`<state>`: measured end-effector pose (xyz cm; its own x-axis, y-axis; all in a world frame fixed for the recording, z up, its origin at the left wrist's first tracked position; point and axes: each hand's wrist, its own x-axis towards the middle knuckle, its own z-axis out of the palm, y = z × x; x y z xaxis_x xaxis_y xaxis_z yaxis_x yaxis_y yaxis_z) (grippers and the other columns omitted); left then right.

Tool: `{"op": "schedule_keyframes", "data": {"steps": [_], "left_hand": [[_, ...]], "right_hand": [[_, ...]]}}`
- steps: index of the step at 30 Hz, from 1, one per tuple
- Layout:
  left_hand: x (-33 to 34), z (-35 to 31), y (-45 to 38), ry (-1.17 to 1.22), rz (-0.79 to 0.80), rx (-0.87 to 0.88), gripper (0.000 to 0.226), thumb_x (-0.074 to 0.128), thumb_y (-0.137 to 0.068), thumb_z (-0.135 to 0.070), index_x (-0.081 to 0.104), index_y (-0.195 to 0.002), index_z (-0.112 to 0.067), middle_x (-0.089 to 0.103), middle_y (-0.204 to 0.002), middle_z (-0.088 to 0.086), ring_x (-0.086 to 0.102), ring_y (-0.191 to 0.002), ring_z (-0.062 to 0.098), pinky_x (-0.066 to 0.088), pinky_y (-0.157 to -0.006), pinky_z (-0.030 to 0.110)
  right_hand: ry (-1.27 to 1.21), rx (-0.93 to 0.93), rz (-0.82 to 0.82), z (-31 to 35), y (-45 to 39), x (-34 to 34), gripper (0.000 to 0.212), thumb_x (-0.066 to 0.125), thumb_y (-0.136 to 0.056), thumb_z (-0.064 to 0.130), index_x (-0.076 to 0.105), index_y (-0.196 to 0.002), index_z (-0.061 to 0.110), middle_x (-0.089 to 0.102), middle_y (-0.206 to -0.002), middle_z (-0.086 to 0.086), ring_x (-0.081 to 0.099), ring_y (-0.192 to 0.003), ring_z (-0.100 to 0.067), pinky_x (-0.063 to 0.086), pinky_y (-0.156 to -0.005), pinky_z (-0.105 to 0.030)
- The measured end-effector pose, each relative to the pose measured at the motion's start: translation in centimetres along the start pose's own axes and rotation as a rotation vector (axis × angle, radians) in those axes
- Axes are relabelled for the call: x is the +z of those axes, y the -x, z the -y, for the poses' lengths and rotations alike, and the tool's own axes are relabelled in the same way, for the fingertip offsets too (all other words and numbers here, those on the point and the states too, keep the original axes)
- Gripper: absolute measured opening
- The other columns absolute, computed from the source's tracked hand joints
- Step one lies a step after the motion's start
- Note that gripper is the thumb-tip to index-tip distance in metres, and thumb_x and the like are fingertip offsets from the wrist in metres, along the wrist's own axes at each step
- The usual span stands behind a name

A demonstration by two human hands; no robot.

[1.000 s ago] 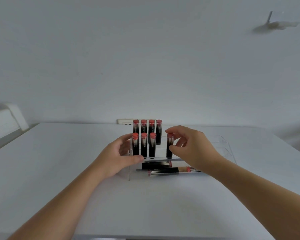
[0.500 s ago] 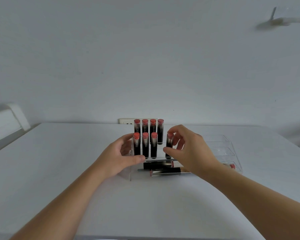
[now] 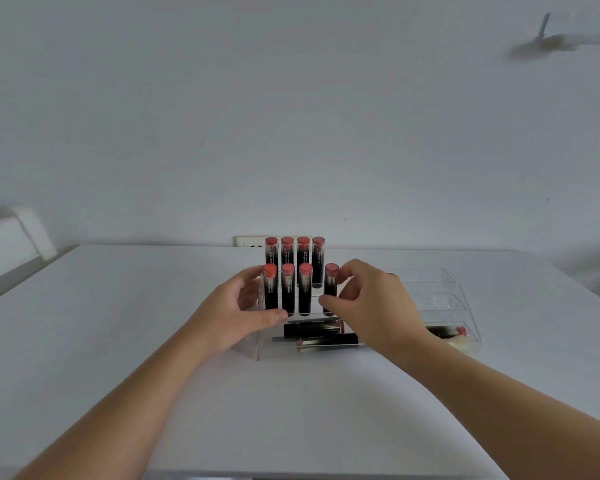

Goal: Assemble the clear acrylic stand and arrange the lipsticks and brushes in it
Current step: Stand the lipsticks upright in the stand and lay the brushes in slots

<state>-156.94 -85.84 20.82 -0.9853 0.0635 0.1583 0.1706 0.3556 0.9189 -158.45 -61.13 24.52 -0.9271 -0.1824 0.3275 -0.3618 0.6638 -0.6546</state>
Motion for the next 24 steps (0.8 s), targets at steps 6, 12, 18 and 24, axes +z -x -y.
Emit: {"op": "schedule_keyframes", "data": {"steps": [6,12,18,24], "left_hand": [[-0.07,0.13,-0.05,-0.003,0.008,0.003,0.1,0.091,-0.051,-0.066,0.05,-0.14,-0.045,0.062,-0.137,-0.019,0.056,-0.129,0.004,0.04,-0.115,0.043],[0.01,0.05,0.03,0.014,0.01,0.01,0.1,0.092,-0.051,-0.065,0.051,-0.14,-0.044,0.063,-0.135,-0.02,0.057,-0.128,0.004,0.04,-0.115,0.043],[0.07,-0.19,0.05,0.0,0.01,0.005,0.103,0.091,-0.05,-0.067,0.05,-0.141,-0.043,0.063,-0.135,-0.021,0.057,-0.128,0.003,0.041,-0.115,0.043],[0.02,-0.15,0.11,0.009,0.009,0.009,0.103,0.091,-0.05,-0.065,0.051,-0.141,-0.042,0.064,-0.136,-0.018,0.057,-0.128,0.005,0.04,-0.115,0.043]], "right_hand": [[-0.021,0.047,0.104,0.12,-0.12,-0.67,0.028,0.073,-0.077,0.034,0.063,-0.102,0.04,0.072,-0.07,0.018,0.063,-0.067,-0.002,0.056,-0.061,-0.029],[-0.035,0.062,0.094,0.29,-0.14,-0.63,0.022,0.07,-0.08,0.028,0.063,-0.096,0.041,0.072,-0.07,0.016,0.063,-0.077,-0.009,0.053,-0.062,-0.027],[-0.016,0.075,0.073,0.83,0.09,-0.28,0.024,0.071,-0.08,0.033,0.063,-0.101,0.042,0.07,-0.068,0.016,0.065,-0.068,-0.002,0.059,-0.064,-0.033],[-0.003,0.076,0.065,1.03,0.1,0.06,0.021,0.07,-0.079,0.035,0.057,-0.093,0.046,0.07,-0.071,0.016,0.066,-0.072,-0.007,0.06,-0.074,-0.041]]}}
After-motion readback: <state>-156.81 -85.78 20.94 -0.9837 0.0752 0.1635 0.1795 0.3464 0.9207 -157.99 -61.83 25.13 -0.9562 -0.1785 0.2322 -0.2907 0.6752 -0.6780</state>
